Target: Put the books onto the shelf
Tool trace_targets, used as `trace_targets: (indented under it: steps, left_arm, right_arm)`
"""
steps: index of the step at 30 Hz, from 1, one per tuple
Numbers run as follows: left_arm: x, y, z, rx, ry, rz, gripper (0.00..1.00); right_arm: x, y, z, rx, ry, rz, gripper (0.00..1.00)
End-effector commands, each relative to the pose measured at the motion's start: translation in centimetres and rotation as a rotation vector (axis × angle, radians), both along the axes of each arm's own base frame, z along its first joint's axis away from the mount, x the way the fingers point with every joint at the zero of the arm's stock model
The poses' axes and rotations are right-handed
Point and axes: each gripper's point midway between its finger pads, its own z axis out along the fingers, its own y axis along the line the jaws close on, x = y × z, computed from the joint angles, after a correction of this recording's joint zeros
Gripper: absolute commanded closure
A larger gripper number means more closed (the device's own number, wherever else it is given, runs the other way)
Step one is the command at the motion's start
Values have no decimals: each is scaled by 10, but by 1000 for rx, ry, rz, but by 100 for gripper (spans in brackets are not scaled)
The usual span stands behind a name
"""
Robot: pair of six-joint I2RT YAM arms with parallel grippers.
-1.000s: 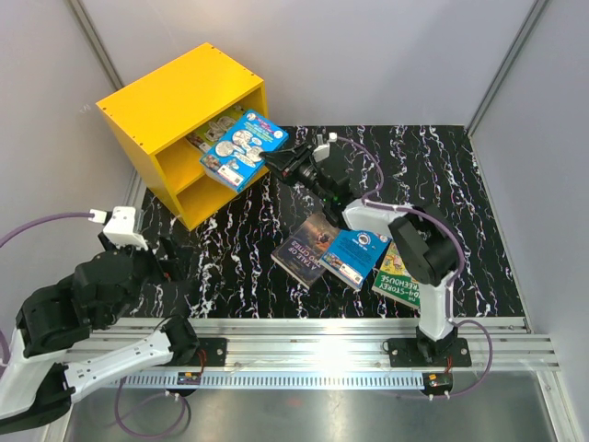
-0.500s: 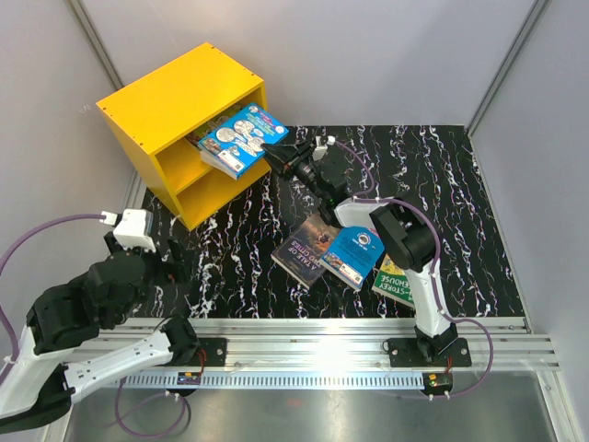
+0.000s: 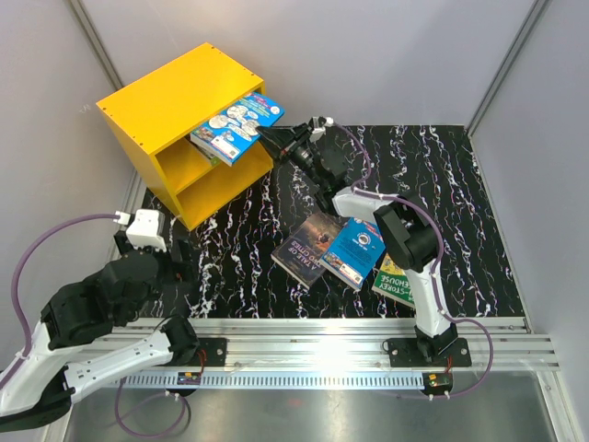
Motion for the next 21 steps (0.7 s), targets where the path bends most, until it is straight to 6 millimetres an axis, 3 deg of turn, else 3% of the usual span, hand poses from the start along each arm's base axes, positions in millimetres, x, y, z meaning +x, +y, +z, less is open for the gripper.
trace_targets:
  steps: [1,6,13,21]
  left_arm:
    - [7,-2,10,-16,-54,9,1]
    - [8,-3,10,3,-56,6,1]
    - [8,-7,8,-17,-63,-11,1]
    - [8,-7,6,-23,-65,-10,1]
  right_arm:
    - [1,-2,50,16,-118,-53,100]
    - [23,6,36,-57,-60,-116,100]
    - [46,22,-10,-141,80,-169,100]
    - [64,37,-13,-188,131,-186,100]
